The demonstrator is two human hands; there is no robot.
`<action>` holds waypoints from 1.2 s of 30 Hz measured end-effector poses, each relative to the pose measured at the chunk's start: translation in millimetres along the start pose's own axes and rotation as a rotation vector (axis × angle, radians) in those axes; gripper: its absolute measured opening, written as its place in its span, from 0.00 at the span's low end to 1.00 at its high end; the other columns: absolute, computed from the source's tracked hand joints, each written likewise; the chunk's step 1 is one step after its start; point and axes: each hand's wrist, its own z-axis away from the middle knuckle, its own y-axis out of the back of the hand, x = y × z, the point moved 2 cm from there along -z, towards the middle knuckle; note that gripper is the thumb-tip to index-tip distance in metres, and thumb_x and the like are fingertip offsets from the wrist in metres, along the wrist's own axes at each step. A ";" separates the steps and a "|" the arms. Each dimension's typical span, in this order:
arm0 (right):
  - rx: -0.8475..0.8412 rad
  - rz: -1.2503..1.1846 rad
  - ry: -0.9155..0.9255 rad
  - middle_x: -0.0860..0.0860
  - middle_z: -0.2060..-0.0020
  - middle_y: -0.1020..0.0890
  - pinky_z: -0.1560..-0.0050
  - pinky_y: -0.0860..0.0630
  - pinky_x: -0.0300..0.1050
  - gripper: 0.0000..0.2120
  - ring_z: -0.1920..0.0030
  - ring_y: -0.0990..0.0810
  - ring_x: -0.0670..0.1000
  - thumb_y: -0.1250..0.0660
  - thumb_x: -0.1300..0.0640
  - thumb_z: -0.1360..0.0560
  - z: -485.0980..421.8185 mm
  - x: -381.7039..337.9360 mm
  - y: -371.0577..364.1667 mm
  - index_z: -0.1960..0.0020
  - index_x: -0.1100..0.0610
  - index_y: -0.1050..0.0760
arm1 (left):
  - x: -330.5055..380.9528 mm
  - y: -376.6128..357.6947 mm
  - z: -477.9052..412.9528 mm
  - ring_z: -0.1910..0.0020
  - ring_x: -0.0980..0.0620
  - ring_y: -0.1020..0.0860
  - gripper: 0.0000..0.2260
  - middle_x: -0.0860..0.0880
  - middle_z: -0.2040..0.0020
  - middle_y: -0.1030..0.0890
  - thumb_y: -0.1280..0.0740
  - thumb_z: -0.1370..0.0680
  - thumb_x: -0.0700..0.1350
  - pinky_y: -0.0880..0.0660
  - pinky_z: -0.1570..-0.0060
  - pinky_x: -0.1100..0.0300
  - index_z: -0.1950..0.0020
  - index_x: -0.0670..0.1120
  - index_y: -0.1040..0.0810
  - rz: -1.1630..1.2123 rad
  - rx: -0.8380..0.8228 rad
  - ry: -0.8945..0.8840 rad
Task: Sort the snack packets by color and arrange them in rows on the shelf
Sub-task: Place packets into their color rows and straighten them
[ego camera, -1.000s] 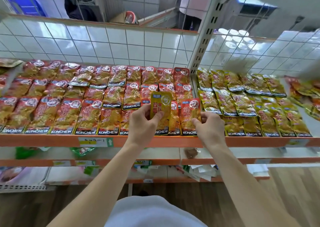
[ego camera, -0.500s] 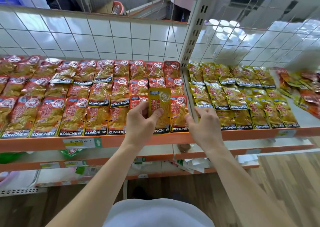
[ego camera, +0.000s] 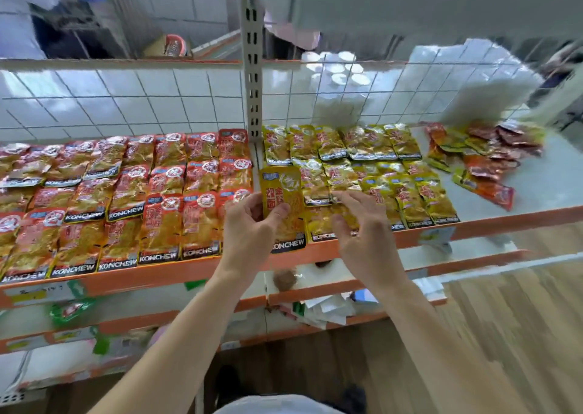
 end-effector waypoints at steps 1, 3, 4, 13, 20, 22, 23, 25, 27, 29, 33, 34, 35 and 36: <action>0.009 0.004 0.004 0.48 0.34 0.25 0.30 0.33 0.57 0.19 0.32 0.32 0.46 0.34 0.58 0.20 1.0 12.6 12.0 0.30 0.53 0.26 | 2.9 -16.8 4.3 0.60 0.49 0.19 0.03 0.44 0.57 0.15 0.25 0.24 0.45 0.23 0.59 0.59 0.52 0.47 0.17 0.008 0.000 -0.003; 0.018 0.029 0.011 0.47 0.32 0.26 0.30 0.34 0.58 0.19 0.30 0.32 0.50 0.34 0.57 0.20 1.4 37.4 36.2 0.29 0.52 0.26 | 7.0 -50.6 13.2 0.60 0.50 0.18 0.01 0.48 0.58 0.15 0.26 0.23 0.43 0.24 0.58 0.59 0.53 0.49 0.16 0.009 -0.005 -0.002; 0.020 0.043 0.013 0.47 0.32 0.26 0.29 0.35 0.58 0.20 0.29 0.32 0.51 0.34 0.56 0.20 2.0 49.2 48.9 0.29 0.51 0.27 | 9.5 -67.9 19.1 0.59 0.52 0.18 0.01 0.51 0.58 0.14 0.26 0.23 0.43 0.23 0.58 0.59 0.53 0.49 0.16 0.010 -0.012 0.003; 0.017 0.093 0.083 0.48 0.28 0.28 0.29 0.36 0.59 0.20 0.28 0.33 0.53 0.34 0.56 0.20 1.8 137.4 137.8 0.28 0.49 0.28 | 30.9 -196.5 52.9 0.62 0.63 0.18 0.05 0.61 0.62 0.15 0.27 0.23 0.41 0.25 0.60 0.69 0.54 0.52 0.17 0.010 -0.015 0.002; 0.019 0.089 0.099 0.50 0.26 0.30 0.32 0.37 0.58 0.24 0.27 0.35 0.54 0.40 0.50 0.23 -22.2 170.2 176.4 0.28 0.51 0.28 | 43.6 -248.6 46.6 0.56 0.55 0.16 0.03 0.55 0.57 0.14 0.27 0.23 0.42 0.21 0.52 0.60 0.50 0.48 0.16 0.010 -0.010 0.038; 0.018 0.094 0.097 0.50 0.26 0.31 0.31 0.39 0.57 0.25 0.25 0.37 0.53 0.40 0.50 0.23 -32.7 176.7 181.2 0.27 0.51 0.29 | 46.2 -257.5 39.1 0.55 0.53 0.15 0.03 0.54 0.57 0.13 0.26 0.23 0.42 0.19 0.50 0.55 0.50 0.48 0.16 0.010 -0.017 0.046; 0.005 0.096 0.096 0.49 0.25 0.32 0.31 0.40 0.57 0.25 0.24 0.39 0.53 0.40 0.50 0.22 -38.2 179.9 182.3 0.26 0.51 0.30 | 46.7 -261.1 34.6 0.54 0.52 0.15 0.03 0.53 0.57 0.13 0.26 0.23 0.42 0.19 0.48 0.53 0.51 0.48 0.15 0.004 -0.021 0.045; -0.024 0.117 0.097 0.48 0.23 0.35 0.30 0.45 0.56 0.24 0.23 0.43 0.51 0.38 0.52 0.20 -48.7 186.7 182.5 0.25 0.49 0.32 | 45.7 -268.0 23.9 0.53 0.49 0.15 0.03 0.51 0.56 0.13 0.26 0.23 0.42 0.19 0.45 0.49 0.51 0.48 0.15 -0.006 -0.036 0.041; -0.033 0.145 0.087 0.47 0.22 0.38 0.29 0.48 0.56 0.24 0.22 0.45 0.50 0.36 0.53 0.20 -58.3 193.2 182.1 0.24 0.48 0.33 | 43.7 -275.7 12.3 0.53 0.48 0.15 0.03 0.50 0.55 0.13 0.26 0.23 0.41 0.20 0.44 0.46 0.50 0.47 0.15 0.011 -0.056 0.049; -0.047 0.164 0.065 0.46 0.22 0.39 0.29 0.50 0.55 0.24 0.22 0.46 0.50 0.36 0.53 0.19 -67.4 199.8 181.1 0.24 0.48 0.34 | 41.6 -282.7 -0.2 0.53 0.49 0.15 0.03 0.51 0.55 0.13 0.26 0.23 0.42 0.20 0.44 0.46 0.51 0.50 0.16 0.006 -0.058 0.059; -0.063 0.230 0.054 0.48 0.22 0.38 0.28 0.47 0.60 0.26 0.21 0.45 0.52 0.41 0.48 0.22 -88.4 213.5 178.6 0.24 0.48 0.33 | 35.1 -295.0 -28.8 0.53 0.46 0.15 0.01 0.50 0.56 0.13 0.26 0.24 0.46 0.20 0.46 0.42 0.54 0.52 0.16 -0.005 -0.056 0.059; -0.065 0.239 0.050 0.49 0.22 0.38 0.28 0.47 0.61 0.26 0.22 0.44 0.53 0.40 0.49 0.22 -93.6 217.0 177.1 0.24 0.49 0.33 | 33.2 -297.5 -35.7 0.53 0.44 0.16 0.01 0.48 0.56 0.14 0.25 0.24 0.47 0.20 0.46 0.41 0.54 0.52 0.17 -0.011 -0.058 0.057; -0.075 0.245 0.045 0.49 0.22 0.38 0.27 0.46 0.62 0.25 0.22 0.45 0.53 0.39 0.50 0.21 -97.9 220.8 174.7 0.24 0.49 0.33 | 31.2 -299.5 -41.2 0.52 0.45 0.16 0.02 0.48 0.55 0.14 0.26 0.24 0.47 0.20 0.46 0.42 0.54 0.53 0.17 -0.018 -0.063 0.060; -0.086 0.250 0.040 0.49 0.21 0.39 0.27 0.47 0.62 0.25 0.21 0.45 0.53 0.37 0.51 0.20 -101.9 224.1 171.8 0.24 0.48 0.33 | 30.0 -301.3 -46.2 0.52 0.46 0.15 0.03 0.48 0.55 0.14 0.26 0.23 0.46 0.19 0.46 0.45 0.54 0.53 0.17 -0.026 -0.070 0.062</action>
